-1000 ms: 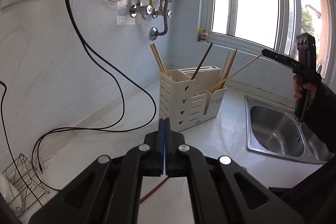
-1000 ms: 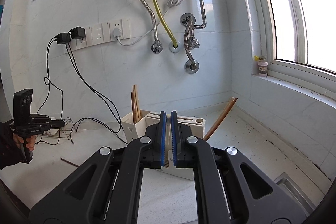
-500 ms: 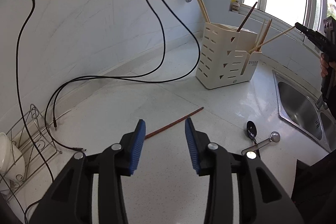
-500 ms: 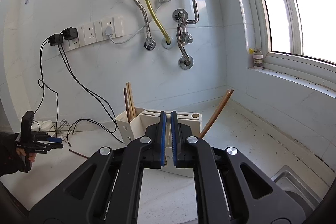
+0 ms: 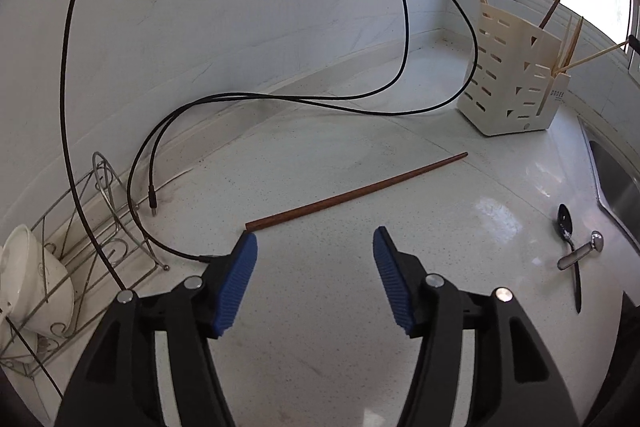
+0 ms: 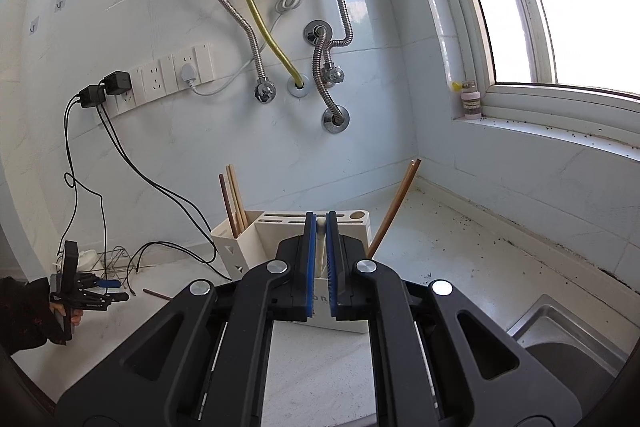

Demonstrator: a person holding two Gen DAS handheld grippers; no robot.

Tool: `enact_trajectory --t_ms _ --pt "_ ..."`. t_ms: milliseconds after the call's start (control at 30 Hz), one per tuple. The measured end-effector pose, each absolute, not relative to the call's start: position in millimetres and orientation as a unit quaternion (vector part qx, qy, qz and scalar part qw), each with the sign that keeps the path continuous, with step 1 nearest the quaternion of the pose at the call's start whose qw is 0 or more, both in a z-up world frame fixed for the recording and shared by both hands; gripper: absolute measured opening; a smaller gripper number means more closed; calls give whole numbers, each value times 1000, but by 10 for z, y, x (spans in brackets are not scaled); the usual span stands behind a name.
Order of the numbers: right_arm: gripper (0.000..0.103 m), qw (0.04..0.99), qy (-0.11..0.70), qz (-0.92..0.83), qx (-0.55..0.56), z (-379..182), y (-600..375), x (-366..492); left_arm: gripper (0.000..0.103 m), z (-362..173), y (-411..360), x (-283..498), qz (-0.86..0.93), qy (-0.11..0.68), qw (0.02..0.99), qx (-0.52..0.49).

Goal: Organize utensils
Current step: 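Move the open left tool back to the dark chopstick on the counter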

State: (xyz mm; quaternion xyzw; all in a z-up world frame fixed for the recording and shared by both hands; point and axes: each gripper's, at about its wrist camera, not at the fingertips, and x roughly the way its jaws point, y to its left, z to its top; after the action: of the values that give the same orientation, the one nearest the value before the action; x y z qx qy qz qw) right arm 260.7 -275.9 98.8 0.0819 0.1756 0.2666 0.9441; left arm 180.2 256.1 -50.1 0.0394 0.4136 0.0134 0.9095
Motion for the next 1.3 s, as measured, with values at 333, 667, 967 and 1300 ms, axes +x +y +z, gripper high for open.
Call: enact_trajectory --t_ms 333,667,967,1300 --pt "5 945 185 256 80 942 -2748 2622 59 -814 2937 2313 16 454 891 23" --pt "5 945 188 256 81 949 -2708 2652 60 -982 3060 2424 -11 473 881 11" --pt "5 944 187 261 75 968 -2657 2679 59 -973 2824 2241 -76 480 874 19" --pt "5 942 186 268 78 982 -2648 2676 40 -961 2607 2040 -119 473 872 41"
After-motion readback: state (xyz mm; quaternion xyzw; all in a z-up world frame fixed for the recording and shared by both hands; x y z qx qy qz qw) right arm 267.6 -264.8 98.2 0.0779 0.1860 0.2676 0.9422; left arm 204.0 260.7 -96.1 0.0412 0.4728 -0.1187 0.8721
